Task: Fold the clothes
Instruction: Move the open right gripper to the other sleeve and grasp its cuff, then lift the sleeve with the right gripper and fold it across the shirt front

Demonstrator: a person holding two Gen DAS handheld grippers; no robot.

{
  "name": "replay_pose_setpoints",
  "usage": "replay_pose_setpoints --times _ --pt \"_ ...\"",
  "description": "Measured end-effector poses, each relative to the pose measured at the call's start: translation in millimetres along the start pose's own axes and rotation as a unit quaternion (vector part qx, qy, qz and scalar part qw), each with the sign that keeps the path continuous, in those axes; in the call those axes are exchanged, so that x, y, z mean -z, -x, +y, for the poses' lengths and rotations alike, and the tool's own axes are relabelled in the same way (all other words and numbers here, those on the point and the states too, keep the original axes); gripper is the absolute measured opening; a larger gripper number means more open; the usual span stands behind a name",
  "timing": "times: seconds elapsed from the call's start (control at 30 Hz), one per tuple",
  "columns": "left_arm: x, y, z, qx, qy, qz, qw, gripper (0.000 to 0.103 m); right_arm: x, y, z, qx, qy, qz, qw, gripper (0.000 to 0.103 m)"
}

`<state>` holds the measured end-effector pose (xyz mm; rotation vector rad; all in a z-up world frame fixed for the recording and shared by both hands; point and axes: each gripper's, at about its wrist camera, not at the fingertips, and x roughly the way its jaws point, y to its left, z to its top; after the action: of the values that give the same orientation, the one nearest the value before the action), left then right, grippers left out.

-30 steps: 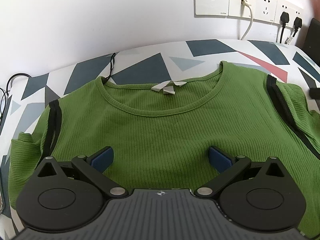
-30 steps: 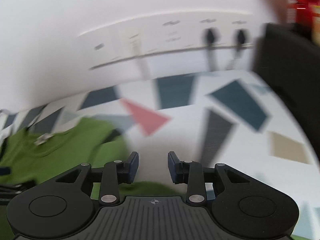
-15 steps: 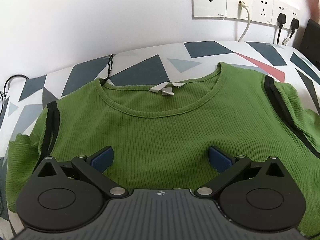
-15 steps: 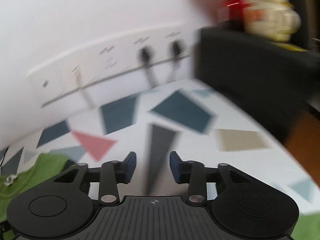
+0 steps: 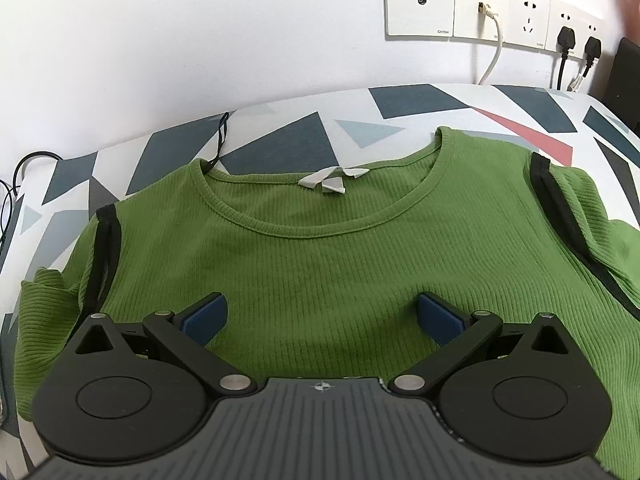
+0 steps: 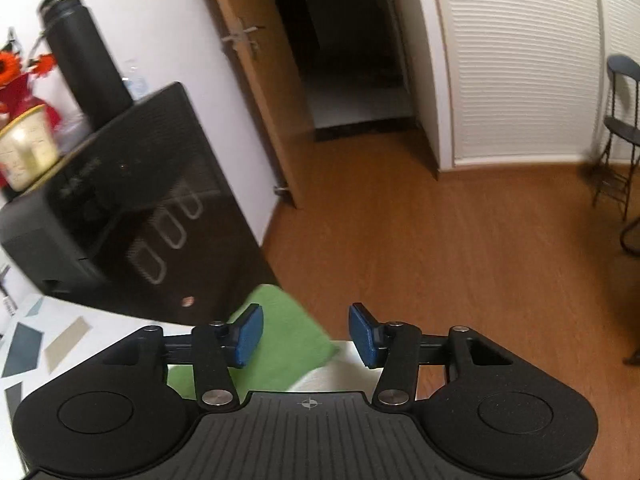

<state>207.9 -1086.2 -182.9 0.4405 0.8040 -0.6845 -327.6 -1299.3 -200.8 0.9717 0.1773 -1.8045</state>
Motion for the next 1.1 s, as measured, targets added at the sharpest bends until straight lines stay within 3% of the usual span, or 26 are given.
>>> replay_pose_setpoints --times 0.13,0.27,0.4,0.47,0.63,0.67,0.7,0.8,0.9,1.1 --pt "-1.0 0.2 -2.5 -0.003 -0.01 -0.002 0.9999 0.103 1.1 -17.0 1.8 -0.013 0.002 0.017 1.0 0.046" --pt "-2.4 -0.1 -3.5 -0.005 -0.012 0.0 0.9999 0.103 13.9 -3.7 20.2 -0.01 0.023 0.004 1.0 0.047" --pt "-2.1 0.5 -4.6 -0.008 -0.01 0.0 0.9999 0.103 30.2 4.9 31.8 -0.018 0.027 0.027 0.999 0.054" --pt "-1.9 0.6 -4.9 -0.009 -0.008 0.0 0.9999 0.103 33.9 0.9 36.1 -0.004 0.036 0.037 0.999 0.055" --pt "-1.7 0.6 -5.0 -0.01 -0.009 0.0 0.9999 0.103 31.8 -11.2 46.8 0.025 0.049 0.018 0.998 0.064" --pt "-1.4 0.6 -4.8 -0.01 -0.009 -0.001 0.9999 0.103 32.2 -14.7 50.1 0.026 0.057 0.012 0.998 0.062" --pt "-1.2 0.5 -4.6 -0.01 -0.008 -0.002 0.9999 0.103 32.4 -17.6 52.6 0.023 0.065 0.006 0.998 0.052" --pt "-0.7 0.6 -5.5 -0.012 -0.007 -0.003 0.9999 0.103 28.3 -22.7 53.2 -0.015 0.07 0.007 0.997 0.006" --pt "-1.2 1.1 -8.5 -0.019 -0.01 -0.004 0.9998 0.103 12.2 -28.2 52.3 -0.081 0.026 0.028 0.996 0.005" --pt "-2.0 2.4 -12.4 -0.028 -0.023 -0.006 0.9993 0.103 -41.5 -1.1 62.9 -0.143 0.011 -0.08 0.986 0.005"
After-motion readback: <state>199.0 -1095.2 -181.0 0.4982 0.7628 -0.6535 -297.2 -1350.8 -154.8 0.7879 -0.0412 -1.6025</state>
